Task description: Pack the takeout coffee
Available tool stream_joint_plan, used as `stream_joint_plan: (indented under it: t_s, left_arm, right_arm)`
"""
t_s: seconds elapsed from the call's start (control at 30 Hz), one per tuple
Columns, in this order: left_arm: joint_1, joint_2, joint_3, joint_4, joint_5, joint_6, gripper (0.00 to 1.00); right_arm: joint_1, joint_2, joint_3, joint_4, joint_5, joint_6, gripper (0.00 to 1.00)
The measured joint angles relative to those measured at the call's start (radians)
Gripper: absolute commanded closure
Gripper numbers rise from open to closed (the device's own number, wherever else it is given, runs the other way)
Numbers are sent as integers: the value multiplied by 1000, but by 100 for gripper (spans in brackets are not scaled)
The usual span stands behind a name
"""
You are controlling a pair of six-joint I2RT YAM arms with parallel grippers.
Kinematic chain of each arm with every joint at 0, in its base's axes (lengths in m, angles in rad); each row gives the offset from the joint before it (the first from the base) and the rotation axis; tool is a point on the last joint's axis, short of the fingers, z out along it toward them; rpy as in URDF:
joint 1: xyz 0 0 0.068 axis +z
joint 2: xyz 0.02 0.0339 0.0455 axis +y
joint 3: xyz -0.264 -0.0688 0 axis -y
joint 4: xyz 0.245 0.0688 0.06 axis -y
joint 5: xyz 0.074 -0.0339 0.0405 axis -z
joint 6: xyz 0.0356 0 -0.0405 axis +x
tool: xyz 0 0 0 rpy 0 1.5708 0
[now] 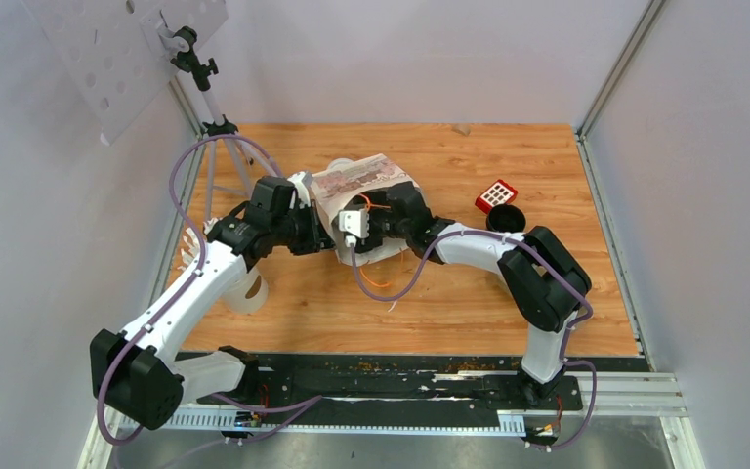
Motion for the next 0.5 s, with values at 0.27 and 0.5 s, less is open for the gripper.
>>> stream_joint_plan:
  t_s: [0.27,0.5]
  left_arm:
    - [0,-3,0,-31,0,2,100]
    - [0,-3,0,-50,4,2,100]
  right_arm:
    - [-8,0,-5,19,-14,40,41]
    - [-11,0,-5,59,-43,94,58]
